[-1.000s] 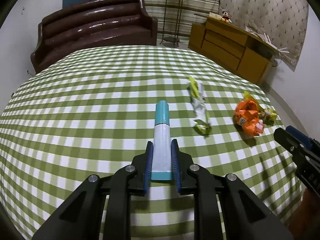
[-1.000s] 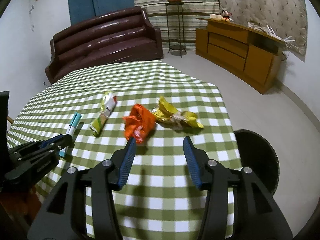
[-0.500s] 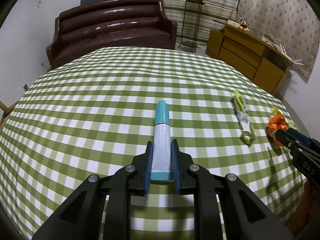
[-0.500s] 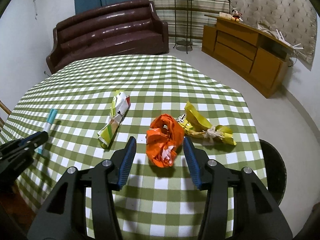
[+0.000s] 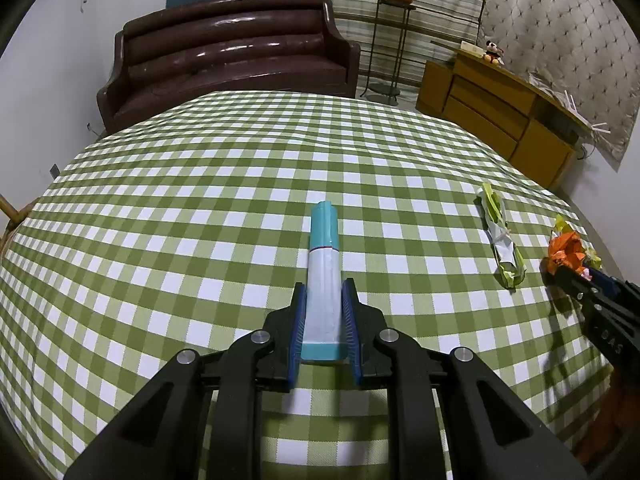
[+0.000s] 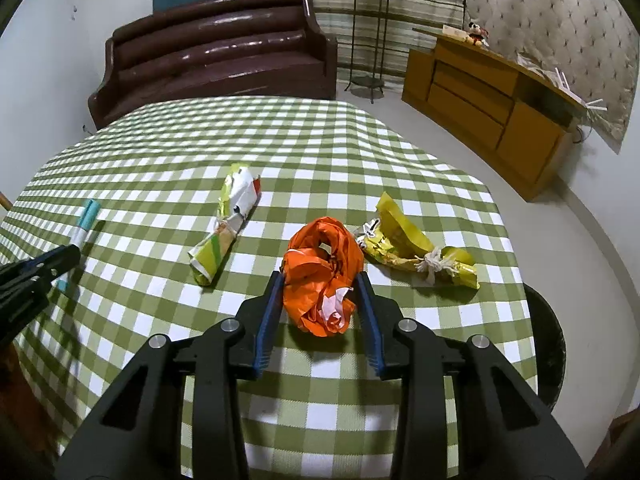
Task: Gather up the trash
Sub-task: 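Grasp the orange plastic bag with the right gripper while the left lifts the marker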
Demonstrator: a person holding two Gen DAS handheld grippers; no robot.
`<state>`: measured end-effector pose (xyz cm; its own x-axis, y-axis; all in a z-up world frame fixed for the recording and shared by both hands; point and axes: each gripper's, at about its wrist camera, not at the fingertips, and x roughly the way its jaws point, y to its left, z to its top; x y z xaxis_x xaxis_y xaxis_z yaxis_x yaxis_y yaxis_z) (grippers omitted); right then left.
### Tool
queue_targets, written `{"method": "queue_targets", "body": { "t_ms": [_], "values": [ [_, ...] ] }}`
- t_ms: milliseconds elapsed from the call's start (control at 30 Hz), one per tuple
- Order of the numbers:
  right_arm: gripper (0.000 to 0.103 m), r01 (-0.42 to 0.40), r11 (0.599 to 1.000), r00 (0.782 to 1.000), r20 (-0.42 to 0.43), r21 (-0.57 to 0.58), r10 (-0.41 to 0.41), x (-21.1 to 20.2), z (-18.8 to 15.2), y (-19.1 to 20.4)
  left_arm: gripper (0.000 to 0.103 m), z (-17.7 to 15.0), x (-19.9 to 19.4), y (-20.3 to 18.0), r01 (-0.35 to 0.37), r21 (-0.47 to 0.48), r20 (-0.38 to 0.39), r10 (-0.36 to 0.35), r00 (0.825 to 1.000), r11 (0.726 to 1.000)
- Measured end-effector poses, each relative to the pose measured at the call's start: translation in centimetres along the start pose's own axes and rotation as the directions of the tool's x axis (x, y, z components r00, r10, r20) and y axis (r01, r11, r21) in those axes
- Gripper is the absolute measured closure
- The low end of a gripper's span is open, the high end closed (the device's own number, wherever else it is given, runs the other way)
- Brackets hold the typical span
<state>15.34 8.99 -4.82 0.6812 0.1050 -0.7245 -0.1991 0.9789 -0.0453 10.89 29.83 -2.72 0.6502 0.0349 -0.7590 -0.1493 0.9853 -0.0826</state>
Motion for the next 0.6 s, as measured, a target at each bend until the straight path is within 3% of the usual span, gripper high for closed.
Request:
{"method": "queue_targets", "body": {
  "t_ms": [600],
  "values": [
    [0.068,-0.007,1.0,1.0,0.029,0.02,0.006,-3.2,-1.9,-0.9,0.084,-1.3,-1.7,-2.0,0.016,0.027,0.02,-0.017,1.0,1.0]
  ]
}}
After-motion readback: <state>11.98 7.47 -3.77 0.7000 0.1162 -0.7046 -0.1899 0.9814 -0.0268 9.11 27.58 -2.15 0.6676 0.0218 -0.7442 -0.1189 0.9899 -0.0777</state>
